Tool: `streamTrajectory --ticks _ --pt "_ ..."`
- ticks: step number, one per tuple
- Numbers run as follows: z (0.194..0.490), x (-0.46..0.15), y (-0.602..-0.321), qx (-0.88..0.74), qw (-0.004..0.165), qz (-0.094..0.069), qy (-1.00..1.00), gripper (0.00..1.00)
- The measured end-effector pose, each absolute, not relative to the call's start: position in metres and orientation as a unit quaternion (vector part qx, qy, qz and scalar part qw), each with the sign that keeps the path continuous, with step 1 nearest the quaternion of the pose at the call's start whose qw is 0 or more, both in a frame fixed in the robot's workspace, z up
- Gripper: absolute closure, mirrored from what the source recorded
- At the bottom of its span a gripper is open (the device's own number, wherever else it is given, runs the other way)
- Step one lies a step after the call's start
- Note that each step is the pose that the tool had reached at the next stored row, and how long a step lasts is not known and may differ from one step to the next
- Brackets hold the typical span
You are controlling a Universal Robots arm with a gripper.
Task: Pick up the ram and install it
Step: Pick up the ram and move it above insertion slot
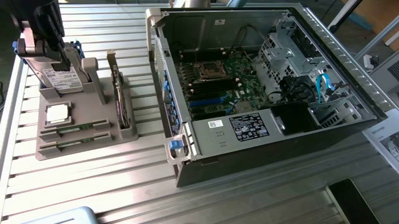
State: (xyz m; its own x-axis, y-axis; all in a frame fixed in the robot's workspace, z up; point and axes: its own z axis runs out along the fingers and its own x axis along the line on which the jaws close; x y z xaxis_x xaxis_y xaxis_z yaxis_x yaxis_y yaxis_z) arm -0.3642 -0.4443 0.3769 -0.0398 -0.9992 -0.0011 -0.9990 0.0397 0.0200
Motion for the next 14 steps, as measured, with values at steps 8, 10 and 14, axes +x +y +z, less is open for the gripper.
streamTrajectory --ticks 8,10,14 --pt "0.377 -0.364 -0.456 0.698 0.007 -0.007 -0.716 0.89" --pt "0.377 -0.364 -0.458 0.699 0.007 -0.007 -0.715 0.89" --pt "0.377 -0.364 -0.458 0.7 0.007 -0.007 -0.714 0.89"
